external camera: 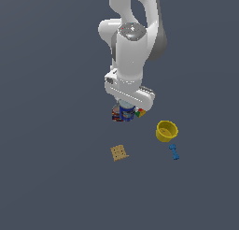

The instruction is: Pick up a designated object from a clutter of objects.

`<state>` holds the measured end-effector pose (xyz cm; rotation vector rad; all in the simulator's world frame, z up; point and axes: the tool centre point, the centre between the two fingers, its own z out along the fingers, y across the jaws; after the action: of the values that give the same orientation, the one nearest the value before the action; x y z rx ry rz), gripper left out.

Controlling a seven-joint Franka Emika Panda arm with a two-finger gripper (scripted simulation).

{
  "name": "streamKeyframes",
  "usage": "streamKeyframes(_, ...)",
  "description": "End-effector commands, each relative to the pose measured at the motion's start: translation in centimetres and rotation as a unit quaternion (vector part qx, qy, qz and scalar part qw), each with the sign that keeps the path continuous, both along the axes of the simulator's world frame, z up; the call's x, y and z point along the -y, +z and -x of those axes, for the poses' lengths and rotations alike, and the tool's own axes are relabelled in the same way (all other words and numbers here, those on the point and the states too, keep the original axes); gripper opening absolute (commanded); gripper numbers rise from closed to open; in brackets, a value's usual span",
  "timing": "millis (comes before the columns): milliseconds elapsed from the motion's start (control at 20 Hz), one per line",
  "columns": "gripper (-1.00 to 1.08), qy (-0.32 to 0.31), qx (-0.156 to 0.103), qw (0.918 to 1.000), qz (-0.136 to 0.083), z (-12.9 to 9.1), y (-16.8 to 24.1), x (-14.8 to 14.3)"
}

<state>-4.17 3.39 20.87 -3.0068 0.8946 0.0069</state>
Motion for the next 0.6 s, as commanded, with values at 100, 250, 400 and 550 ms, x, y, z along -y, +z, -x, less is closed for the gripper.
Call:
streamKeyframes(100,-1.0,0.0,0.002,1.0,0.0,-1.5,3.8,4.5)
streamKeyframes(250,-1.0,0.0,0.002,1.0,0.001,-2.5,6.1,7.5)
streamKeyframes(400,-1.0,0.0,0.001,1.0,0.001,-3.5,8.5,10.4)
streamKeyframes(550,-1.0,0.0,0.001,1.0,0.002,-4.5,10.5,13.0)
